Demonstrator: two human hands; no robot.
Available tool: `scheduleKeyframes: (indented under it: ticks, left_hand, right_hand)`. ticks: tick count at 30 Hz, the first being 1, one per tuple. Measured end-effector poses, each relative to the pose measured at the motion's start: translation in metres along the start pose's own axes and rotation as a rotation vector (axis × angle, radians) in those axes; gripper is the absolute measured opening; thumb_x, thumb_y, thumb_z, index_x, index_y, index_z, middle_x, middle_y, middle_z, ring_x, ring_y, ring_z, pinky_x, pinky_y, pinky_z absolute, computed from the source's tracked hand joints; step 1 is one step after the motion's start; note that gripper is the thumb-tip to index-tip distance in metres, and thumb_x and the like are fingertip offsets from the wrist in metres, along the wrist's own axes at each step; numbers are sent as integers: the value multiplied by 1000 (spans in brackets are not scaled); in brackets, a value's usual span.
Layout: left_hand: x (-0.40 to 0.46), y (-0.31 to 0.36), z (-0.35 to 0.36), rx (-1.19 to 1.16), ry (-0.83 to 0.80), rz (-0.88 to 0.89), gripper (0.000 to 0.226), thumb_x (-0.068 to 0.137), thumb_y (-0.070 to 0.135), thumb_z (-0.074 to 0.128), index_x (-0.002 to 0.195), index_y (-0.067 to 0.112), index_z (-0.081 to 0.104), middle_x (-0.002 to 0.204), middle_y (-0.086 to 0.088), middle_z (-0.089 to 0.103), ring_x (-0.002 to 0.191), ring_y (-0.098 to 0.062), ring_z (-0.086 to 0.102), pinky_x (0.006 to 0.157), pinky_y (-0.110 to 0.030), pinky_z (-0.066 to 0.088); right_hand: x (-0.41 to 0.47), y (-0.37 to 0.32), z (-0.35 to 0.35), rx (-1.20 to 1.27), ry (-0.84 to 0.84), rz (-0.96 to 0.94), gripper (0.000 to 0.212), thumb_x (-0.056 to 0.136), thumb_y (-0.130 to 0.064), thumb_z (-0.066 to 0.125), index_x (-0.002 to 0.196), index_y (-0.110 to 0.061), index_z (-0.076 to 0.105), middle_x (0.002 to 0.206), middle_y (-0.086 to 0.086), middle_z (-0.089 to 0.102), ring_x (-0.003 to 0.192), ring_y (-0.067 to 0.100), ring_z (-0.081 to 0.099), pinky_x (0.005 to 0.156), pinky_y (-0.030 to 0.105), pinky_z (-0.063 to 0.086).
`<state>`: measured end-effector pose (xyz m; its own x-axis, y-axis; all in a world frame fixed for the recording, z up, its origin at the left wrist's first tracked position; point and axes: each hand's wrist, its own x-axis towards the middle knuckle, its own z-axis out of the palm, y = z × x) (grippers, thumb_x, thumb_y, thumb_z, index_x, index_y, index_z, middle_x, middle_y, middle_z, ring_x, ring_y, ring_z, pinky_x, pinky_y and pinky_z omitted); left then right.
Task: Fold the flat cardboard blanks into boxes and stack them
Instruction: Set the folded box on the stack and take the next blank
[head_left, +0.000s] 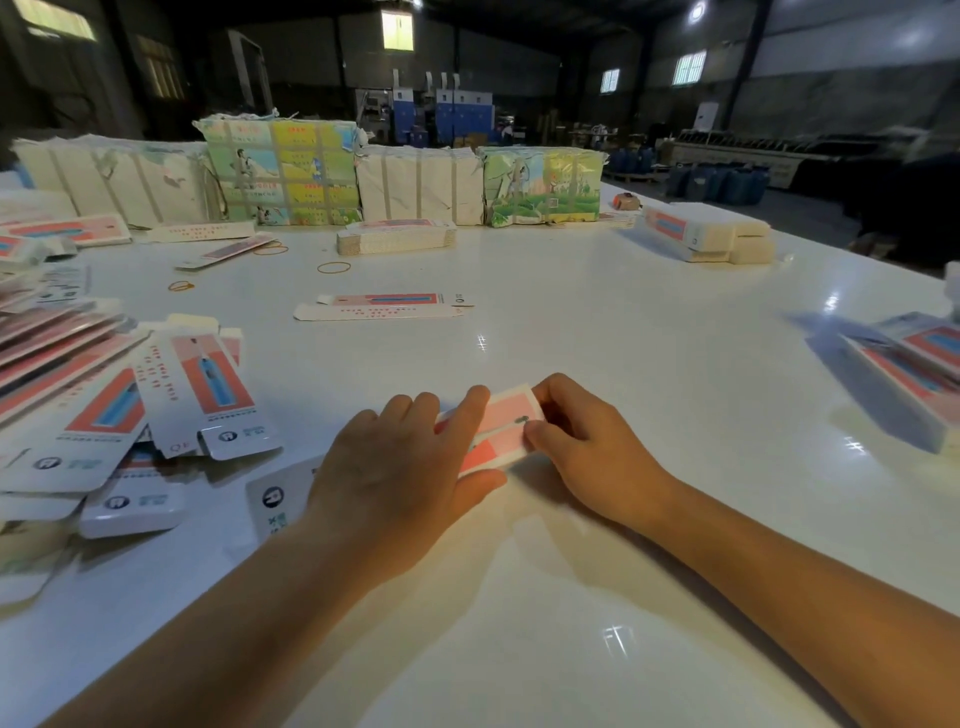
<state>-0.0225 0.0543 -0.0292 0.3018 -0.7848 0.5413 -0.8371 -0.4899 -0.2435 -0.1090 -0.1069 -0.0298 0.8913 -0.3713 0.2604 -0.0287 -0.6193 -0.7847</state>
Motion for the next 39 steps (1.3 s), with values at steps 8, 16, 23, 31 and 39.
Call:
scheduleKeyframes:
  ticks: [8,16,23,31,39]
  left_hand:
    - [1,-4,-3,-73,45,-50,65,82,56,36,121,10,59,73,-9,63,55,-24,57,41,-31,44]
    - [2,1,-8,-110,80,-60,67,82,55,36,123,7,59,77,-11,65,57,-23,58,42,-27,41]
    - [3,10,-5,-62,88,-68,64,76,49,42,118,4,62,72,-14,62,55,-28,57,46,-29,45]
    - [4,12,-9,-22,64,-128,69,80,51,33,123,4,58,73,-15,60,57,-29,56,46,-31,43]
    - [4,11,-11,-36,54,-132,71,80,53,34,126,4,56,76,-16,61,59,-28,56,47,-29,42]
  right_hand:
    - [3,2,-14,-394,178,-129,46,84,-52,56,120,-24,55,115,-5,44,93,7,48,82,28,44]
    - [9,-6,-11,885,-56,295,31,78,-7,66,109,-8,59,95,14,70,75,24,70,61,30,59]
    - [-11,-12,2,-431,155,-245,27,100,-27,34,108,-9,53,77,6,62,66,23,54,59,31,35]
    - [-10,-18,1,116,189,-90,18,96,-20,50,110,-22,62,91,-8,68,82,12,64,76,26,53]
    - [-3,-15,-6,677,133,52,36,100,-20,42,87,-12,75,91,9,74,89,23,70,78,30,57]
